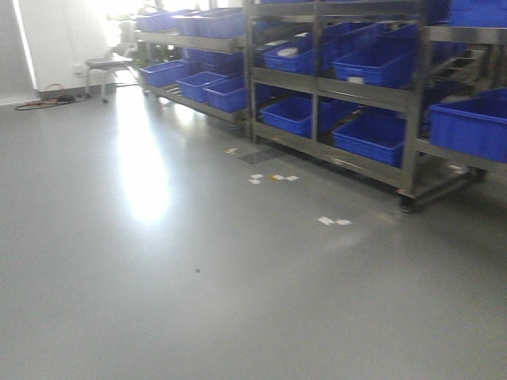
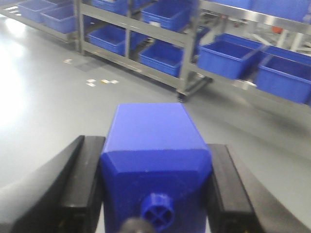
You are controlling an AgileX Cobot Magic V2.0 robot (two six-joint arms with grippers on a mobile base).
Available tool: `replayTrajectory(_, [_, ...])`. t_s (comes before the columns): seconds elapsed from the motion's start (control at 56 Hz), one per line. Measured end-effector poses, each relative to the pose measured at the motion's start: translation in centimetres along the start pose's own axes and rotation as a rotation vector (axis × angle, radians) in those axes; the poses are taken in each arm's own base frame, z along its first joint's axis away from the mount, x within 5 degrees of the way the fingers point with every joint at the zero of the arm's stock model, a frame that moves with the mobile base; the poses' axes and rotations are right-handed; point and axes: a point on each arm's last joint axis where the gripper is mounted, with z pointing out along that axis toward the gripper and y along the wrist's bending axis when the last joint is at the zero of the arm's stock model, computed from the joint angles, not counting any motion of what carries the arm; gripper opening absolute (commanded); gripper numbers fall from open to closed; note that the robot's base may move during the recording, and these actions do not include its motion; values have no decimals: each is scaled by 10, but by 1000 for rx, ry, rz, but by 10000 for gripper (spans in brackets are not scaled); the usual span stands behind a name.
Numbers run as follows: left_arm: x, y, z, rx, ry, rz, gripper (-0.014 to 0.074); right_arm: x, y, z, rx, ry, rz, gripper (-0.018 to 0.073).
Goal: Pick and sort blue part to right shelf
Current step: 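Drive the base up to the shelf of open blue bins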
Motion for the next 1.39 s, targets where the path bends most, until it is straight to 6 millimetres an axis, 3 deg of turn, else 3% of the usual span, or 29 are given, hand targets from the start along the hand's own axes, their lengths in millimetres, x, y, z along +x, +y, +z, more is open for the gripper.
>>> replayTrajectory(1.392, [0,0,0,0,0,0,283,0,0,0,0,0,0,207])
